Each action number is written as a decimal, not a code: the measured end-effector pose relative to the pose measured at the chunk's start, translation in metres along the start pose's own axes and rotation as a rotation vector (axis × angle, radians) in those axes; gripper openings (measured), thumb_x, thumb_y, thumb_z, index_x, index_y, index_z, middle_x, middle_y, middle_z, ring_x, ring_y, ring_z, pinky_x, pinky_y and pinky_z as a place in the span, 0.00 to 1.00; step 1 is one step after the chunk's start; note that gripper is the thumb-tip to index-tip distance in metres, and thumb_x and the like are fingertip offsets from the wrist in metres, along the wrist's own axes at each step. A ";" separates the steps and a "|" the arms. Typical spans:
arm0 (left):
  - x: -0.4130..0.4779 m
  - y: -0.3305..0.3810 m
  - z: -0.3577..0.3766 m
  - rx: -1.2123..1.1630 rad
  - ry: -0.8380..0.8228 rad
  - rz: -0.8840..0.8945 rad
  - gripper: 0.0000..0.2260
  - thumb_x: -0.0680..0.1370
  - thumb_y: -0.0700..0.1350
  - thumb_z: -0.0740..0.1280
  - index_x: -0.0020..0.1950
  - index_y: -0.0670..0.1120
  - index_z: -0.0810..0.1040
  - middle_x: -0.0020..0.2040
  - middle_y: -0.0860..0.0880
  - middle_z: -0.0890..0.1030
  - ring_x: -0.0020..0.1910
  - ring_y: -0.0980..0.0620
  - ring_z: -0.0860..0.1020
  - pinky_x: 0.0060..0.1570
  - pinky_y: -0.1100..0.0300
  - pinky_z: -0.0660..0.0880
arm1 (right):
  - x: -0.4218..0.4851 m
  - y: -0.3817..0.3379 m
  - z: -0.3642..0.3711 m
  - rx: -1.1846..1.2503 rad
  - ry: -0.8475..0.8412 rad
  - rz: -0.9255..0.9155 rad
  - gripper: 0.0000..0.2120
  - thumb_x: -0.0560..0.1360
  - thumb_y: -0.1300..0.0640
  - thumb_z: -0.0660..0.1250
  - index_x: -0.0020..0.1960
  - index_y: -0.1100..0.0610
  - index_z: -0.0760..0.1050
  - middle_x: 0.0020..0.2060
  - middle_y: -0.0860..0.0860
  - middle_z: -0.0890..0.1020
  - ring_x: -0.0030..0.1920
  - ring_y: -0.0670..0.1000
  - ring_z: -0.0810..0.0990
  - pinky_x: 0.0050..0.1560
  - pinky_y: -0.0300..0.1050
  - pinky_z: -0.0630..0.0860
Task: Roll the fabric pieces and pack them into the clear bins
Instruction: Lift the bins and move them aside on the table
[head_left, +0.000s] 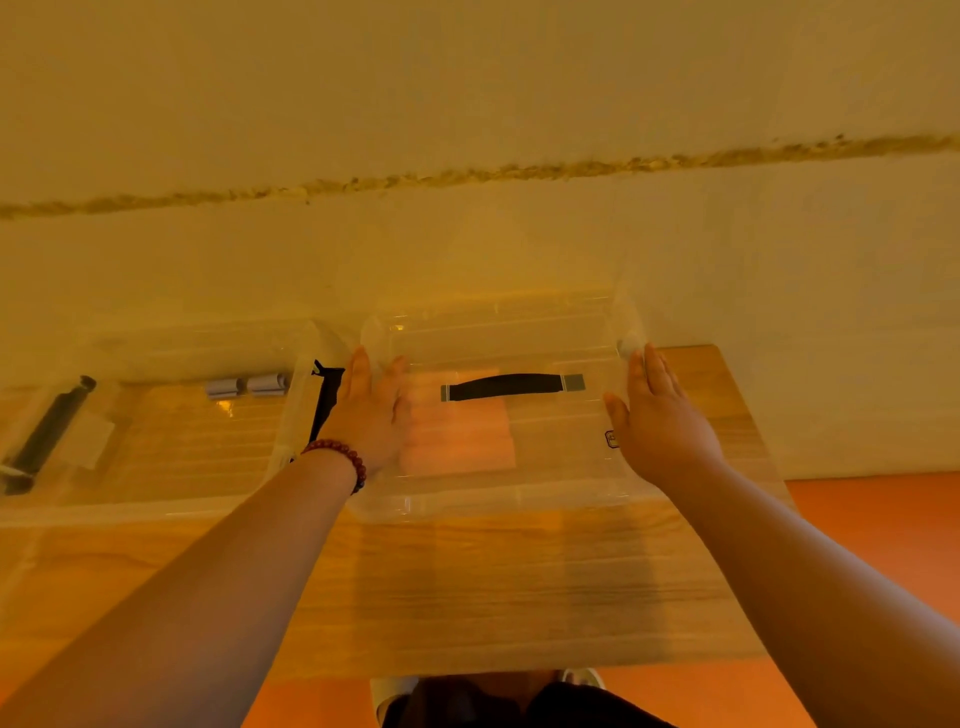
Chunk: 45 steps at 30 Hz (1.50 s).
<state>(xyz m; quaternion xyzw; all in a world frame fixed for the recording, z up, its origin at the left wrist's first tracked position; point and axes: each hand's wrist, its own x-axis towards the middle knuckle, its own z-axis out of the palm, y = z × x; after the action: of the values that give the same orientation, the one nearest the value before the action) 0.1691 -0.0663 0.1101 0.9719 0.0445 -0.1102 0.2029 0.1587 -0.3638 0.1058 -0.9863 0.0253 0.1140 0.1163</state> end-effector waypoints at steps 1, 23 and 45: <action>-0.001 0.000 0.001 0.006 -0.006 -0.001 0.23 0.84 0.50 0.51 0.78 0.56 0.49 0.78 0.46 0.37 0.77 0.44 0.41 0.74 0.49 0.51 | 0.000 0.000 0.000 -0.003 -0.006 -0.001 0.31 0.83 0.45 0.44 0.79 0.59 0.38 0.78 0.54 0.39 0.78 0.51 0.39 0.76 0.48 0.49; -0.020 -0.035 0.010 -0.627 0.081 -0.199 0.25 0.82 0.50 0.55 0.78 0.58 0.50 0.77 0.47 0.59 0.74 0.42 0.61 0.69 0.40 0.64 | 0.005 -0.153 0.015 -0.139 0.046 -0.384 0.30 0.83 0.43 0.43 0.78 0.57 0.36 0.78 0.54 0.37 0.77 0.54 0.36 0.75 0.51 0.38; -0.009 -0.054 0.012 -0.770 0.018 -0.335 0.38 0.75 0.57 0.66 0.79 0.48 0.51 0.77 0.48 0.59 0.74 0.47 0.62 0.70 0.50 0.64 | 0.020 -0.180 0.053 -0.173 -0.020 -0.380 0.32 0.81 0.38 0.42 0.79 0.53 0.42 0.79 0.51 0.43 0.78 0.53 0.40 0.76 0.50 0.39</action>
<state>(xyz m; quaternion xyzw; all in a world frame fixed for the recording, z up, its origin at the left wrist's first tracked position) 0.1507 -0.0225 0.0807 0.8052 0.2419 -0.1085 0.5304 0.1803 -0.1768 0.0908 -0.9785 -0.1723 0.1017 0.0510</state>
